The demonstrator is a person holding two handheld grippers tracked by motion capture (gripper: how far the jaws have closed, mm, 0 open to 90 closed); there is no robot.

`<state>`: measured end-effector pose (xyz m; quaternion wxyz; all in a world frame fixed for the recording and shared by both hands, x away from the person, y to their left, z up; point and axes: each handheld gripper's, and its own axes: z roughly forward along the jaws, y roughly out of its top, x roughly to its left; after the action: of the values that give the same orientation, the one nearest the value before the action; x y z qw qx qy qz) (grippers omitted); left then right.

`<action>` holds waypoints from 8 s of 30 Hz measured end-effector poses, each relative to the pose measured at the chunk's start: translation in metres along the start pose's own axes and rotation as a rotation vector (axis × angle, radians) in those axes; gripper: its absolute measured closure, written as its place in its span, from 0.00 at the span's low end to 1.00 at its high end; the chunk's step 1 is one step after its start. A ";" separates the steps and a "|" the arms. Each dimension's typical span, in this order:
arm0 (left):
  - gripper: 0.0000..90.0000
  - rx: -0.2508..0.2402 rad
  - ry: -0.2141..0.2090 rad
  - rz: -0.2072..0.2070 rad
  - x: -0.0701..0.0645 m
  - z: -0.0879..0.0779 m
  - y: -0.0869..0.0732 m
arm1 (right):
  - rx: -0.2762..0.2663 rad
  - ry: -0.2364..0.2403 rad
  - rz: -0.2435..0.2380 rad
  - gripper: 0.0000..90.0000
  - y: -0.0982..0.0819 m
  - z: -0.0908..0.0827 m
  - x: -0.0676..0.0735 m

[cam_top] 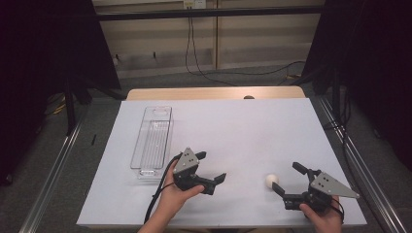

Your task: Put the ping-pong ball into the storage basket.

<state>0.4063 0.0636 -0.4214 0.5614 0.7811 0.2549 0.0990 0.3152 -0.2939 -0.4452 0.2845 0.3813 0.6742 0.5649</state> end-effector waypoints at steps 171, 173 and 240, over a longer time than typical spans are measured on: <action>0.05 0.235 -0.156 0.051 -0.047 0.112 0.013 | 0.004 0.004 -0.001 0.01 0.002 0.002 -0.001; 0.05 0.248 -0.152 0.063 -0.048 0.114 0.014 | 0.004 0.004 -0.002 0.01 0.001 0.002 -0.001; 0.32 0.283 -0.250 0.129 -0.066 0.142 0.015 | 0.000 -0.003 0.001 0.01 0.002 0.002 -0.002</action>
<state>0.4170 -0.0908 -0.4481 0.4661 0.8730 0.1440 0.0000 0.3180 -0.2948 -0.4439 0.2852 0.3825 0.6736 0.5645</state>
